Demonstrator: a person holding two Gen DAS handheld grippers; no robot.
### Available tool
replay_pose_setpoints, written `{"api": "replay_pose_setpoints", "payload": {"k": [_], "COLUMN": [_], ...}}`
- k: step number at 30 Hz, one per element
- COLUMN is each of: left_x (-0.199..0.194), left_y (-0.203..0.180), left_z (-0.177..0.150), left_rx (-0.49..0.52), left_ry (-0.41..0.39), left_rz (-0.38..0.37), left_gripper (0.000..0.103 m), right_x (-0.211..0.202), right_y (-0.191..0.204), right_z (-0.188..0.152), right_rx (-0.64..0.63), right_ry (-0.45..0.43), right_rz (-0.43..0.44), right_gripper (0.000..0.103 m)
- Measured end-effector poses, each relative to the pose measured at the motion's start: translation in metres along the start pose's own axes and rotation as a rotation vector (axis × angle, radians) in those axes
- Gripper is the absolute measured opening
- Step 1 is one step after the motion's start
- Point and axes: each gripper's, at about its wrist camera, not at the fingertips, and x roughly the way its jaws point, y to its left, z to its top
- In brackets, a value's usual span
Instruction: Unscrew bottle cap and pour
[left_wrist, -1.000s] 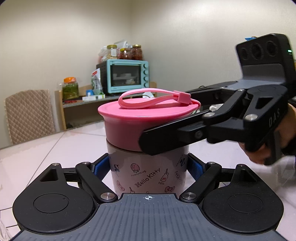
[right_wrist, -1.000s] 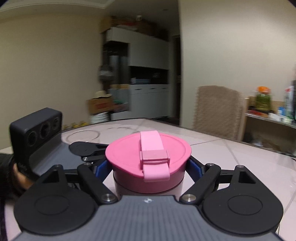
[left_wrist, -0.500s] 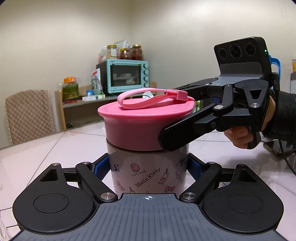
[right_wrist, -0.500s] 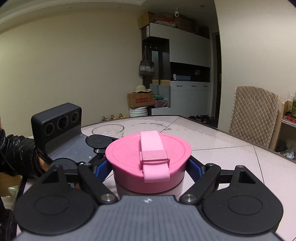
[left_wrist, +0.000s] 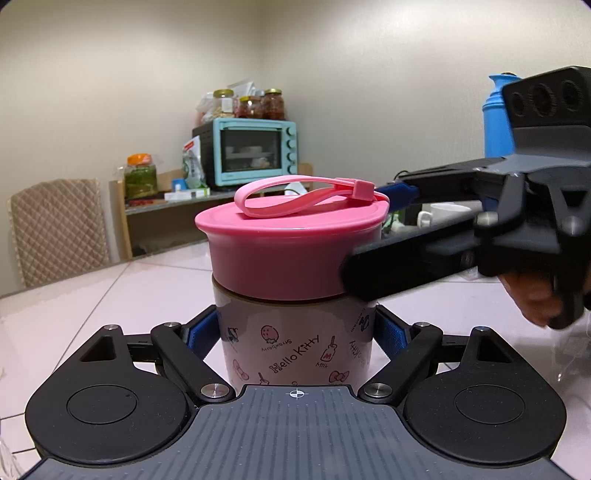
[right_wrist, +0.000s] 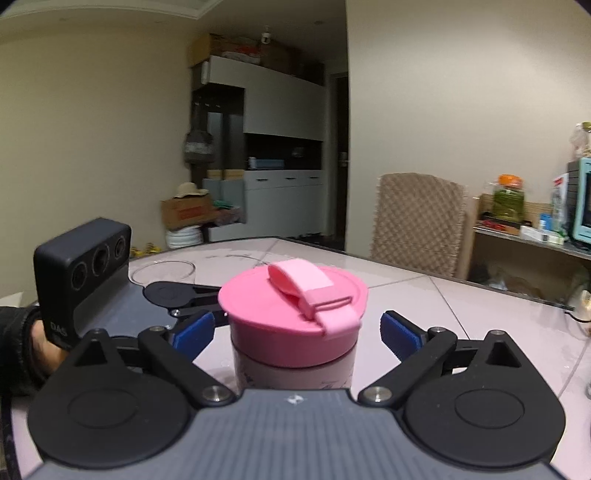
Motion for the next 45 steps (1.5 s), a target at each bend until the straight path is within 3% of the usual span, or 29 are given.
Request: {"api": "replay_pose_setpoints", "payload": {"k": [26,40,45], "left_x": [-0.001,-0.002,-0.003], "left_y": [0.000,0.003,0.003], "left_z": [-0.001,-0.002,-0.002], "left_rx": [-0.001,-0.001,-0.001], "left_ry": [-0.002,-0.002,-0.002], "left_rz": [0.006,0.006,0.005], "left_gripper": [0.089,0.089,0.089], "right_x": [0.025,0.034,0.039], "right_y": [0.038,0.052,0.052], "right_z": [-0.016,-0.006,-0.004], "right_rx": [0.185,0.176,0.183], "right_ry": [-0.043,-0.033,-0.019], "right_rz": [-0.317,-0.357,-0.377], "right_gripper": [0.097,0.096,0.089]}}
